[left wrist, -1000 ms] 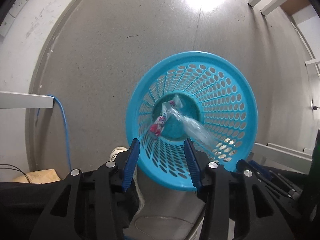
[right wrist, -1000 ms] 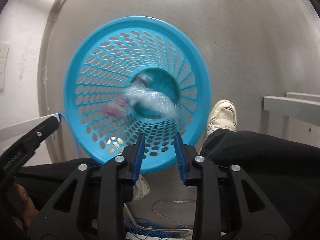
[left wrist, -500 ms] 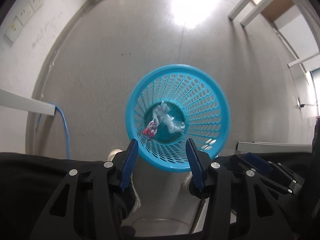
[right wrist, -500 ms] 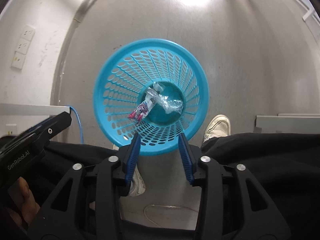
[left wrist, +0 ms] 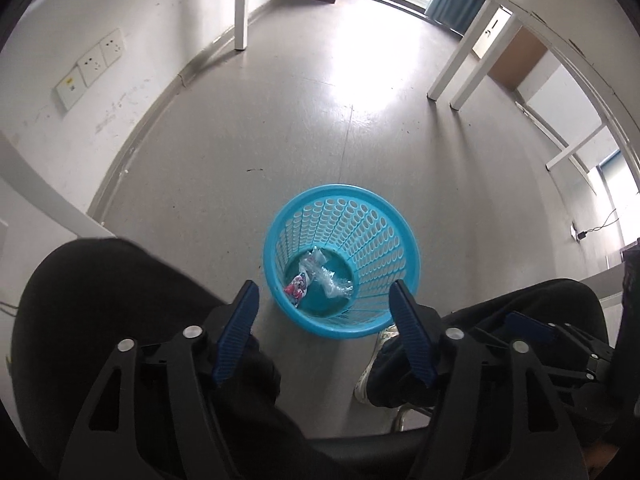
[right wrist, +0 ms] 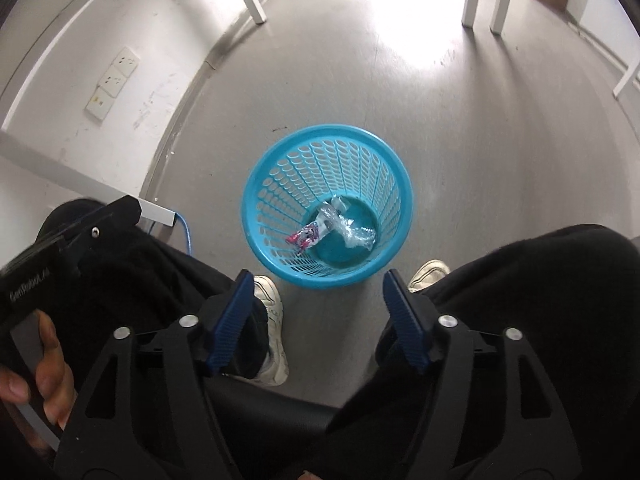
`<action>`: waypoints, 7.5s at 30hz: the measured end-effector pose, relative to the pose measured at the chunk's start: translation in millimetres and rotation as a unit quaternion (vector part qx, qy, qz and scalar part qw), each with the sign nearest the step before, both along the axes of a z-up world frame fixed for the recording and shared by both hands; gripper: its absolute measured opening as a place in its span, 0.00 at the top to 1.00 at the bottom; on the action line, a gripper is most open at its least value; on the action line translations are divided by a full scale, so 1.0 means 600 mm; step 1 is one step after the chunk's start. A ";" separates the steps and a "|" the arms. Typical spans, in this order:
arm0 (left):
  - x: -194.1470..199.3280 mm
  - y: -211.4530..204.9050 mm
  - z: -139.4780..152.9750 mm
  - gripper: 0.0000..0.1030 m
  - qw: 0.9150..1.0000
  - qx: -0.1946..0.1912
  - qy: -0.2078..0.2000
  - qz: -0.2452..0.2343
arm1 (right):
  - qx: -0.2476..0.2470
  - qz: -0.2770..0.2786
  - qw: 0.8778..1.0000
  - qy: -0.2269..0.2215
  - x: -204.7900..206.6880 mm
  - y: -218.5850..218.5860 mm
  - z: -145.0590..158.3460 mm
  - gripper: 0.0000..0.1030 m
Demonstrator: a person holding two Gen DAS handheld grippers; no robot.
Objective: Collect trash
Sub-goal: 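Raise both tools back toward the table, then grasp the white plastic cup rim with left tool while right tool grasps the gold wrapper, then carry the white cup and gold wrapper down over the blue wastebasket, then open both tools to drop the cup and wrapper into the wastebasket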
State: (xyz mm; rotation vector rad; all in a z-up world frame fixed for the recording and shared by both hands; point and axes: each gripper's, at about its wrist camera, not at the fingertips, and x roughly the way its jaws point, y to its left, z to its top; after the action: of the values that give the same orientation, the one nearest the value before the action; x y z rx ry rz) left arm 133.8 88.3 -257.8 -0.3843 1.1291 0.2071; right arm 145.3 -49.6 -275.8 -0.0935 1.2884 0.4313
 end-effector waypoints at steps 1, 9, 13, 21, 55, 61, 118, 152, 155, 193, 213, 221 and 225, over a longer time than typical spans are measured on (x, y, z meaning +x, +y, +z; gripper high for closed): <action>-0.003 -0.003 0.003 0.31 1.000 0.001 0.001 -0.002 | -0.001 0.007 1.000 -0.007 -0.010 0.000 0.009 0.33; -0.049 -0.018 0.044 0.12 0.998 0.059 -0.033 -0.018 | 0.041 0.008 0.999 -0.036 -0.067 -0.048 0.085 0.25; -0.071 -0.028 0.073 0.07 0.994 0.083 -0.058 -0.031 | 0.030 0.040 0.997 -0.064 -0.107 -0.046 0.112 0.19; -0.137 -0.030 0.146 0.06 0.988 0.094 -0.108 -0.055 | 0.057 0.059 0.989 -0.120 -0.173 -0.073 0.199 0.14; 0.034 0.004 0.455 0.06 0.958 0.081 -0.269 -0.055 | 0.139 0.016 0.964 -0.224 0.022 -0.080 0.463 0.15; 0.101 0.031 0.445 0.07 0.967 0.055 -0.247 -0.035 | 0.158 0.009 0.967 -0.198 0.088 -0.063 0.453 0.32; -0.170 -0.048 0.397 0.93 0.966 0.002 -0.245 -0.080 | 0.178 0.126 0.950 -0.222 -0.241 -0.105 0.444 0.99; -0.035 0.002 0.041 0.93 0.999 -0.034 -0.026 -0.034 | 0.119 0.111 0.987 0.011 -0.146 -0.021 0.109 0.99; -0.017 0.015 0.016 0.93 0.999 -0.036 -0.015 -0.018 | 0.105 0.104 0.989 0.014 -0.124 -0.010 0.090 0.99; 0.176 0.082 -0.197 0.93 0.988 -0.078 0.116 0.067 | 0.036 0.024 0.982 0.186 0.122 0.080 -0.200 0.99; 0.245 0.110 -0.285 0.93 0.974 -0.143 0.143 0.101 | 0.042 -0.016 0.974 0.224 0.226 0.092 -0.325 0.94; 0.246 0.108 -0.291 0.60 0.972 -0.151 0.144 0.107 | 0.013 -0.041 0.974 0.223 0.229 0.070 -0.332 0.66; 0.248 0.105 -0.288 0.60 0.973 -0.144 0.147 0.104 | 0.001 -0.037 0.976 0.214 0.229 0.074 -0.332 0.61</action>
State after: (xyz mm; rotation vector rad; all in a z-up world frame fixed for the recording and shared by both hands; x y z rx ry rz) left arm 282.9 151.5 -430.6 -0.7508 1.4164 0.2909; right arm 282.5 -5.5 -474.8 0.0529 1.7090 0.4007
